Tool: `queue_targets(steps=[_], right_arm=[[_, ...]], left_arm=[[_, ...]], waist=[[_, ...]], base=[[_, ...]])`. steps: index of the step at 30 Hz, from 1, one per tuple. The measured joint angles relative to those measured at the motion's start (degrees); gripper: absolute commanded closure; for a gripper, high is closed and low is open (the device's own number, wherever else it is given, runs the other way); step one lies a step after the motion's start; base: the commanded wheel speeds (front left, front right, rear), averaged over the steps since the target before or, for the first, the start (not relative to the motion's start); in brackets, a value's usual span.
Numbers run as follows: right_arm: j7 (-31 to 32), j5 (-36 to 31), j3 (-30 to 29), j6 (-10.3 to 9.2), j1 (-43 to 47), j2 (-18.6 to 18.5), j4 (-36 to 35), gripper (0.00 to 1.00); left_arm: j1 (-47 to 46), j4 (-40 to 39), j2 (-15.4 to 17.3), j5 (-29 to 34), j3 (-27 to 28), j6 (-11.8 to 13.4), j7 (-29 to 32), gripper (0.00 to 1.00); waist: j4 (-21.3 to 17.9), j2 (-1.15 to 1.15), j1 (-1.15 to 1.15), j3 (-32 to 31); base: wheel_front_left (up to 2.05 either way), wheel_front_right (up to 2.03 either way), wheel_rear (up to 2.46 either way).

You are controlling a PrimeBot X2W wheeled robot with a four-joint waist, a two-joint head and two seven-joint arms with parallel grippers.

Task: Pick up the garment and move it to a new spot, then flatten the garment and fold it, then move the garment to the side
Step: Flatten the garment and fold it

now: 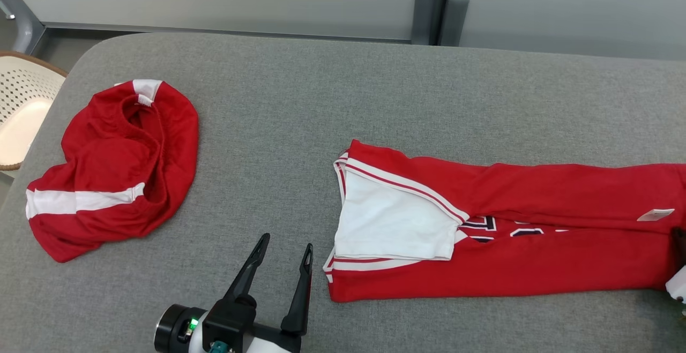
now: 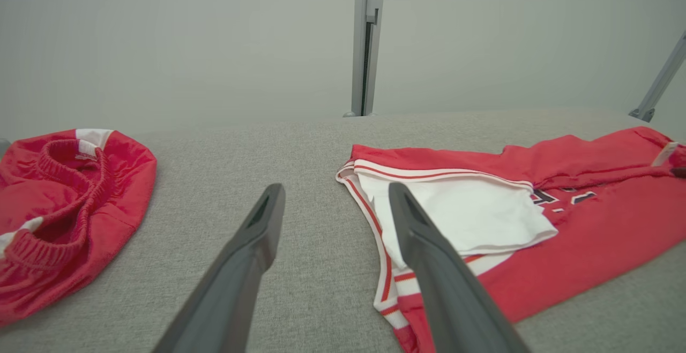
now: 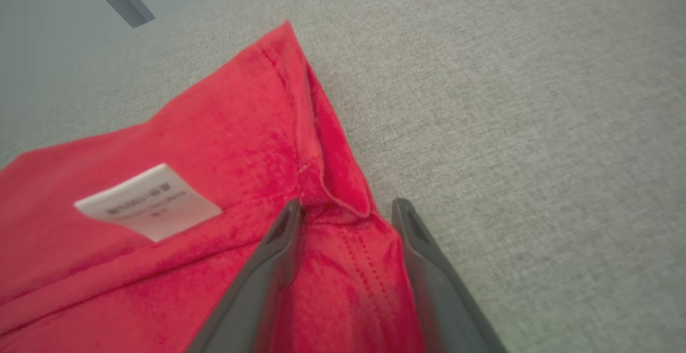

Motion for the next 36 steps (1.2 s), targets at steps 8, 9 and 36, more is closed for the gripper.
queue_targets(steps=[8,9,36], right_arm=[[3.2,-0.6,3.1,0.07,-3.1,0.5,2.3,1.00],[3.2,-0.6,3.5,0.07,-3.3,0.5,2.2,1.00],[13.7,-16.7,10.0,0.01,2.9,10.8,-39.5,1.00]], left_arm=[[0.7,0.8,-1.3,2.5,2.4,-2.6,0.0,0.00],[0.8,0.8,-1.4,2.7,2.7,-2.8,0.0,0.00],[3.7,2.6,-6.4,6.3,9.4,-8.3,0.0,0.00]], waist=[[-1.5,0.00,0.00,0.1],[-1.7,0.00,0.00,0.1],[-5.9,0.00,0.00,-4.1]], base=[[0.00,0.00,0.00],[0.00,0.00,0.00],[0.00,0.00,0.00]])
